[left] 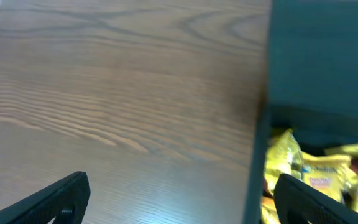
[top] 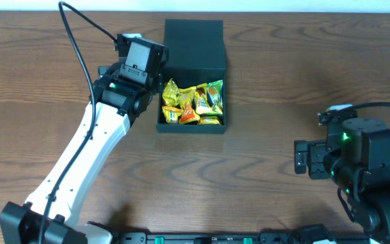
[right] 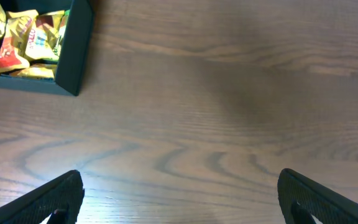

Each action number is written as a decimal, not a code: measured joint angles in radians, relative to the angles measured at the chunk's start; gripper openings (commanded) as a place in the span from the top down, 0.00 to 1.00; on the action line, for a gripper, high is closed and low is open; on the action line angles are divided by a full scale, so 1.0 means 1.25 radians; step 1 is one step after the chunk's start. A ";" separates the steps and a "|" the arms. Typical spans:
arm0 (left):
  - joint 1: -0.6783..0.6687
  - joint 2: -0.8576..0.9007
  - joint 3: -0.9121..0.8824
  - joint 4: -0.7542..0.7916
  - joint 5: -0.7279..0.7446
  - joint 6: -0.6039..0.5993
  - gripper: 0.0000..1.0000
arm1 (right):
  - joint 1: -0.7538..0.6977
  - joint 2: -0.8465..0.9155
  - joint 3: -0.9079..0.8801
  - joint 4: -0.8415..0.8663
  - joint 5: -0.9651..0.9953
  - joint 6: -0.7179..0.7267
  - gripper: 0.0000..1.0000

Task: Pack container
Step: 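Raise the left gripper out of the box and move it left, then move the left gripper behind the box's left side, raise the right arm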

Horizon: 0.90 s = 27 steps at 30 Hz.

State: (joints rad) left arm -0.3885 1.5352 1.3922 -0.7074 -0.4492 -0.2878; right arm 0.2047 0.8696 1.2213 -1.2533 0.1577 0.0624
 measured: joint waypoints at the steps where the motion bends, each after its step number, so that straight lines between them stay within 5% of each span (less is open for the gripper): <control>1: 0.000 0.000 0.000 0.006 -0.008 -0.003 0.05 | 0.000 0.000 0.000 0.000 0.000 0.000 0.01; 27: 0.000 0.000 0.000 -0.033 -0.045 -0.002 0.05 | 0.000 0.000 0.000 0.000 0.000 0.000 0.01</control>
State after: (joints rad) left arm -0.3885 1.5352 1.3922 -0.7483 -0.5053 -0.2901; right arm 0.2047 0.8696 1.2213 -1.2533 0.1577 0.0624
